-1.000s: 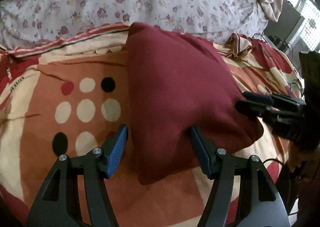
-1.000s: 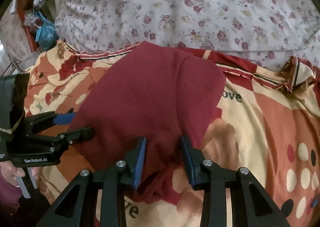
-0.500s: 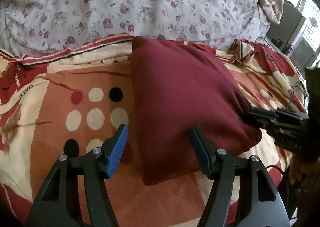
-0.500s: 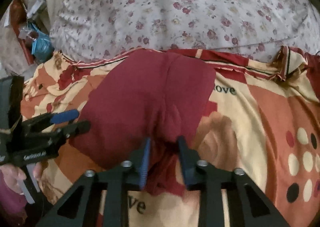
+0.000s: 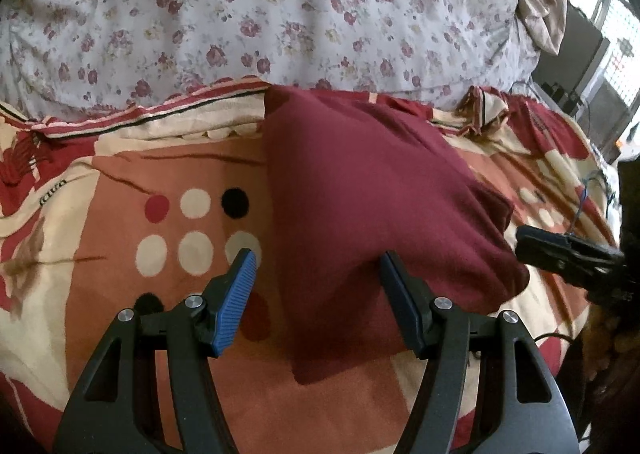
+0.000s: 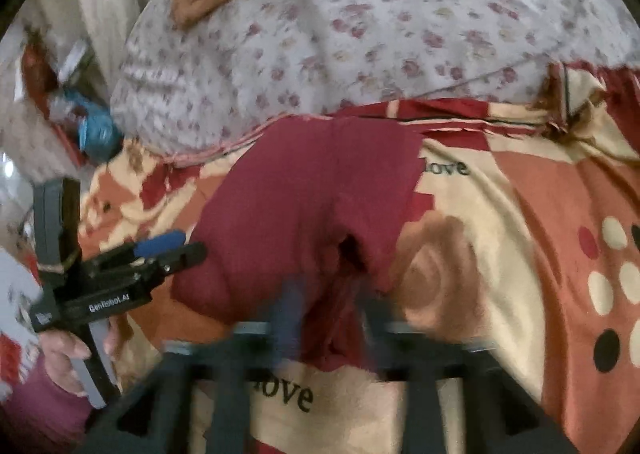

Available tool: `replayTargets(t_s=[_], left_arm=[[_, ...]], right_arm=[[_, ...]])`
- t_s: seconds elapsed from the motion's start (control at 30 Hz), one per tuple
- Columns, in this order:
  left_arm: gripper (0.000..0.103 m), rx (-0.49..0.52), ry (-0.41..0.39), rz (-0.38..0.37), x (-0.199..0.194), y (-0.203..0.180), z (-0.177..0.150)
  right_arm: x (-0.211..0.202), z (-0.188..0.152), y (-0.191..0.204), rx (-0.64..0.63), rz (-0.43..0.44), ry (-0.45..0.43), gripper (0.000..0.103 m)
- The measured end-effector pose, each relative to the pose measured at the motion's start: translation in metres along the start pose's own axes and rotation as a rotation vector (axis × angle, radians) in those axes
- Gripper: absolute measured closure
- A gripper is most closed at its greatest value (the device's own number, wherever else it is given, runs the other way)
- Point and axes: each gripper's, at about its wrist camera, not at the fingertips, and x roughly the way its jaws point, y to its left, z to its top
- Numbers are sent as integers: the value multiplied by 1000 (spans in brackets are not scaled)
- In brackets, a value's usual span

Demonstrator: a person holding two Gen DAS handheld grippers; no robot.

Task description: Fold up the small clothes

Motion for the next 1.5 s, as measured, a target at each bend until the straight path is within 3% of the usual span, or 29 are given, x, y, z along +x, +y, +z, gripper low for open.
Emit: replayTargets(t_s=[0.07, 0.17, 0.43, 0.57, 0.93, 1.0, 1.1, 1.2, 1.33, 1.5], left_arm=[[38, -30, 5, -37, 3, 5, 5], [25, -78, 13, -90, 10, 15, 13], [23, -182, 81, -236, 45, 36, 27], [18, -180, 97, -249, 57, 36, 31], [18, -177, 171, -326, 82, 33, 35], [23, -151, 161, -328, 79, 30, 35], [33, -137, 137, -329, 69, 28, 33], [40, -133, 118, -341, 50, 29, 30], [40, -109, 87, -323, 15, 29, 20], [40, -137, 79, -282, -32, 47, -6]], right_arm=[[1, 5, -10, 50, 3, -18, 34], [14, 15, -21, 99, 20, 10, 34], [65, 37, -47, 180, 101, 41, 27], [80, 40, -51, 204, 176, 56, 26], [106, 47, -43, 166, 244, 83, 26], [105, 48, -40, 150, 241, 79, 38], [98, 48, -33, 124, 222, 69, 46], [83, 50, -26, 117, 245, 52, 50], [58, 49, 0, 77, 308, 46, 50], [52, 32, 39, 21, 348, 99, 50]])
